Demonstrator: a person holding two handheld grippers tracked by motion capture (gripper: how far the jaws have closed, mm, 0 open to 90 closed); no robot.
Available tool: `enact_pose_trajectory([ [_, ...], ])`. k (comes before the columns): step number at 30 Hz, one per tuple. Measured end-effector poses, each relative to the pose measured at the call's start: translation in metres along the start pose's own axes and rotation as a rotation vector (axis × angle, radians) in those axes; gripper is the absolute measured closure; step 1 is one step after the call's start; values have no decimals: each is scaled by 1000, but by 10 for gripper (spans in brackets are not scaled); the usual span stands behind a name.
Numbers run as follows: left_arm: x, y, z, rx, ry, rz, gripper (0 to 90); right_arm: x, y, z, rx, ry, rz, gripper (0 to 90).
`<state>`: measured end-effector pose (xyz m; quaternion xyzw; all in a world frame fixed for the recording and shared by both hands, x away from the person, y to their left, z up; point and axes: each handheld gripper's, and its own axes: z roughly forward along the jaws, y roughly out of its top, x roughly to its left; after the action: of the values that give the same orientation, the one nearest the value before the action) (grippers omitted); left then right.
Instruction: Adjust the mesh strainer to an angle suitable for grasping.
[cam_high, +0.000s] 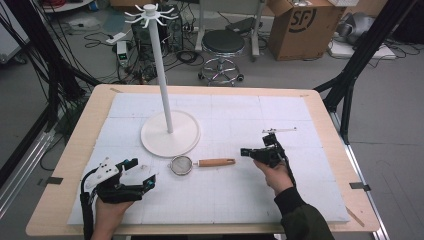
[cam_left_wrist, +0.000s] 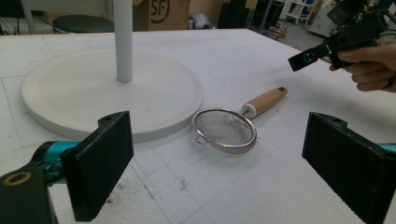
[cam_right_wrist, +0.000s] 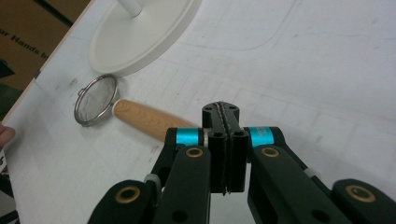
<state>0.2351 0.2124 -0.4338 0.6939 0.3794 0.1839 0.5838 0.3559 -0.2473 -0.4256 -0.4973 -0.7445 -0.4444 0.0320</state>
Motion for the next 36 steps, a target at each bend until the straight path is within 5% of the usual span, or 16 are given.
enact_pose_trajectory([
  [9,1,0,-1,-2,2,-4,94,-1,-2,16,60,-14,-7,900],
  [11,1,0,-1,-7,2,-5,94,-2,-5,20,67,4,25,900],
  [16,1,0,-1,-4,-2,-12,94,-2,-13,32,104,-33,13,900],
  [26,1,0,0,-3,-4,-13,94,4,-13,49,47,14,77,900],
  [36,1,0,-1,-7,-3,-12,94,26,-6,73,55,23,54,900],
])
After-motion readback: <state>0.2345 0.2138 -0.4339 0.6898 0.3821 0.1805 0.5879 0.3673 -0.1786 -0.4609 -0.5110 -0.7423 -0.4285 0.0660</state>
